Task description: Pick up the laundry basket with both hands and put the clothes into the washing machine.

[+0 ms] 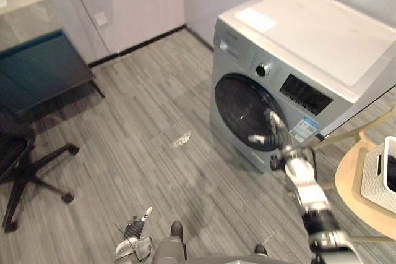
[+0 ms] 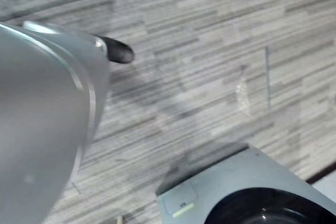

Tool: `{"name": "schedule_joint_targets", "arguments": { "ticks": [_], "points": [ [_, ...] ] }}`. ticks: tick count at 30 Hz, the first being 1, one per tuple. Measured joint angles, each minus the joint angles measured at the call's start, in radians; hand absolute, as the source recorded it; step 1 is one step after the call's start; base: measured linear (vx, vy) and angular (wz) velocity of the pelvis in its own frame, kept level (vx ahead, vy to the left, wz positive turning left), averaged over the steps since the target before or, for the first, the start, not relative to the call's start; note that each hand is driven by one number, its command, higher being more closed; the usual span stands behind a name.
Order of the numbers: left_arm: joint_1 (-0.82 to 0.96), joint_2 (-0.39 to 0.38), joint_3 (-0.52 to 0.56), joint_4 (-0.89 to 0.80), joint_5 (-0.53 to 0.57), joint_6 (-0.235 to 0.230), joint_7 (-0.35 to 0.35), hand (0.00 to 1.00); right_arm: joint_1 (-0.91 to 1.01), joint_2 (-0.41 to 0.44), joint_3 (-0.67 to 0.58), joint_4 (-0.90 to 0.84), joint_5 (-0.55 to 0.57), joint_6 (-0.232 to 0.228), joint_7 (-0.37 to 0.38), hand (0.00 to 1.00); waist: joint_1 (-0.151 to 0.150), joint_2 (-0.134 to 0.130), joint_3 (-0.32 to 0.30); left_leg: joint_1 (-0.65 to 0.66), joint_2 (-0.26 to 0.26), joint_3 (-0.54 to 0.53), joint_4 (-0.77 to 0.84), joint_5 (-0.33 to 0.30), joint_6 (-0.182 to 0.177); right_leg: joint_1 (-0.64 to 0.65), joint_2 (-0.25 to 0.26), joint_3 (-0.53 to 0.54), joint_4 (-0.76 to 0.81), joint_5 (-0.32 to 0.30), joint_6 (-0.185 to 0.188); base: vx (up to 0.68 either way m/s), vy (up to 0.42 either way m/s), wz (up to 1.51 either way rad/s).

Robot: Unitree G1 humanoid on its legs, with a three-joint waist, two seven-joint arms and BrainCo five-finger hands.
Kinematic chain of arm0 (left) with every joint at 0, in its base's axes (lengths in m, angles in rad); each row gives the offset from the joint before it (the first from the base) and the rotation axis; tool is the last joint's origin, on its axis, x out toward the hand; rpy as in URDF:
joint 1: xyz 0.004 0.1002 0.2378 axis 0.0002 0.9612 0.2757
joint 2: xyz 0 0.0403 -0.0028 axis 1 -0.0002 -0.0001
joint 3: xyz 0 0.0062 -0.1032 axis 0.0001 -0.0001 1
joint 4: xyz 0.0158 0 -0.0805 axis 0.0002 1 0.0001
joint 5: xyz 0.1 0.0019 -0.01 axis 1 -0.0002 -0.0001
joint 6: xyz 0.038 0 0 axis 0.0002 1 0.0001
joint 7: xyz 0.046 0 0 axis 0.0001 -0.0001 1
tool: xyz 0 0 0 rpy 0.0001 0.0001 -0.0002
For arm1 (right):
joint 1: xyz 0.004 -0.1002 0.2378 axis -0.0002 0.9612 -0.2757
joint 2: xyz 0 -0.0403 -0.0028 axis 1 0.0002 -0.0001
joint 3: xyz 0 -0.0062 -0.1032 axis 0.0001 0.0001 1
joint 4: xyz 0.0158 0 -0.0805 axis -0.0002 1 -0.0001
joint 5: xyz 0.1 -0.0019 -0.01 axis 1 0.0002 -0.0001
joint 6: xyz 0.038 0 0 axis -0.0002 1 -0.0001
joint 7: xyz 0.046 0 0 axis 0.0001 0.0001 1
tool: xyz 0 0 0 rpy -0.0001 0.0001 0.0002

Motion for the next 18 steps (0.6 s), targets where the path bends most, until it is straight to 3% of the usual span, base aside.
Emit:
{"name": "schedule_joint_targets", "arguments": {
  "ticks": [4,5,7,8,10,11,18],
  "points": [
    [-0.009,0.014,0.012,0.028,-0.003,0.006,0.004,0.00,-0.195,-0.004,0.000,0.200,-0.012,0.016,-0.058,0.00,0.034,-0.024,0.067,-0.010,0.001,-0.019,-0.092,0.078,-0.031,-0.016,-0.001,-0.041,-0.030,-0.102,-0.023,-0.26,-0.231,0.14],
    [0.000,0.009,0.012,0.040,-0.003,0.012,0.004,0.00,-0.263,-0.007,-0.001,0.287,-0.012,0.032,-0.067,0.00,0.043,-0.001,0.084,-0.010,0.024,-0.042,-0.143,0.107,-0.039,-0.041,0.032,-0.041,-0.026,-0.100,-0.032,-0.16,-0.157,-0.02],
    [0.013,0.009,0.012,0.046,-0.005,0.018,0.005,0.00,-0.309,-0.011,-0.003,0.342,-0.009,0.045,-0.075,0.00,0.044,0.010,0.099,-0.007,0.045,-0.053,-0.183,0.142,-0.048,-0.060,0.057,-0.043,-0.014,-0.097,-0.036,-0.16,-0.148,-0.06],
    [0.013,0.012,0.012,0.046,-0.009,0.020,0.005,0.00,-0.327,-0.023,-0.008,0.360,-0.009,0.054,-0.085,1.00,0.045,0.008,0.113,-0.007,0.055,-0.055,-0.198,0.162,-0.052,-0.070,0.068,-0.043,-0.004,-0.092,-0.033,-0.14,-0.120,-0.03],
    [0.007,0.019,0.012,0.045,-0.024,0.018,0.007,0.00,-0.353,-0.044,-0.009,0.387,0.001,0.059,-0.090,1.00,0.044,0.001,0.137,-0.007,0.054,-0.058,-0.207,0.173,-0.051,-0.075,0.068,-0.043,0.004,-0.092,-0.032,-0.08,-0.055,0.03],
    [-0.001,0.021,0.012,0.043,-0.036,0.017,0.012,0.00,-0.369,-0.052,-0.009,0.392,0.014,0.059,-0.089,0.00,0.045,-0.006,0.151,-0.008,0.051,-0.059,-0.210,0.177,-0.053,-0.076,0.065,-0.043,0.003,-0.089,-0.030,-0.05,-0.022,0.04],
    [-0.039,0.011,0.008,-0.014,-0.074,-0.012,0.033,0.00,-0.417,-0.058,-0.009,0.380,0.070,0.036,-0.108,0.00,0.038,-0.010,0.203,-0.055,0.047,-0.084,-0.210,0.197,-0.044,-0.109,0.063,-0.068,0.004,-0.081,-0.031,-0.02,-0.037,0.09]
  ]
}}
